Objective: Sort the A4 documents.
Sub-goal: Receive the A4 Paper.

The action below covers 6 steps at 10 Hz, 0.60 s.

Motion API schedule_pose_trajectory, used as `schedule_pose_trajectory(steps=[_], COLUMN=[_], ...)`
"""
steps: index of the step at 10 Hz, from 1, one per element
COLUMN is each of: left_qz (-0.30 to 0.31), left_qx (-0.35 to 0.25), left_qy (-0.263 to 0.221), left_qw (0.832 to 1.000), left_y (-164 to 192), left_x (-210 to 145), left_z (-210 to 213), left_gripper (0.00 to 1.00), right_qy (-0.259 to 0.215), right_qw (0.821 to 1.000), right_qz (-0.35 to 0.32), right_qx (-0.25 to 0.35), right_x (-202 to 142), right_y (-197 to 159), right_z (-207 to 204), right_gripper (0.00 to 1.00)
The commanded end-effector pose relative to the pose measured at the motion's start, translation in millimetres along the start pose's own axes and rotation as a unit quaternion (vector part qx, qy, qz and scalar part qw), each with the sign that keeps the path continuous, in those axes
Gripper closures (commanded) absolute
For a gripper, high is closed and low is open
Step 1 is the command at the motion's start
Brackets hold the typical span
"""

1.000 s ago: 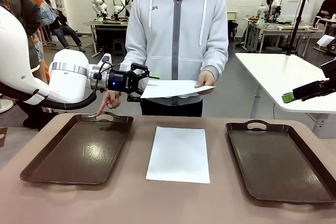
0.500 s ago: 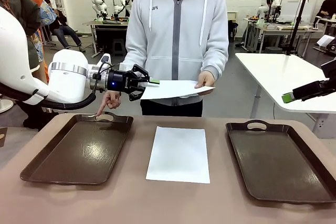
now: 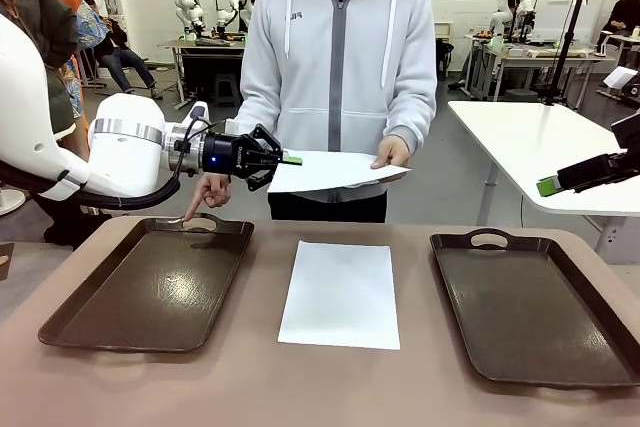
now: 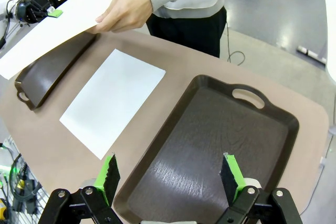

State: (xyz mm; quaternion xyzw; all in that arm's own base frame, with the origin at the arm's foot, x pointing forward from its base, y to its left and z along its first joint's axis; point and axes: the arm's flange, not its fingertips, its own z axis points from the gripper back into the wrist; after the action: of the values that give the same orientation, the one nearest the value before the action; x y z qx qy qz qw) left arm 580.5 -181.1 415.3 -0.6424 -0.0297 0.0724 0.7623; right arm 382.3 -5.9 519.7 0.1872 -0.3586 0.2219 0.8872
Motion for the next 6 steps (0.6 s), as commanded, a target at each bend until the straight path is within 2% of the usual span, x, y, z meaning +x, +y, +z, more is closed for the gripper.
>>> schedule_pose_trajectory(steps=[1,6], left_qz=[-0.010,-0.007], left_qx=[-0.013,-0.005], left_qy=[-0.007,0.001], left_qw=[1.000,1.000], left_y=[1.8,3.1], left_x=[-6.1,-6.4], left_z=[3.2,3.2], left_gripper=[1.00,1.00], right_qy=[-0.002,-0.002], right_qw=[1.000,1.000], right_qz=[0.000,0.000], right_qx=[0.008,0.008], right_x=[-0.9,-0.9], right_y=[-1.2,-1.2], right_z=[-1.0,-1.0], right_gripper=[0.00,0.00])
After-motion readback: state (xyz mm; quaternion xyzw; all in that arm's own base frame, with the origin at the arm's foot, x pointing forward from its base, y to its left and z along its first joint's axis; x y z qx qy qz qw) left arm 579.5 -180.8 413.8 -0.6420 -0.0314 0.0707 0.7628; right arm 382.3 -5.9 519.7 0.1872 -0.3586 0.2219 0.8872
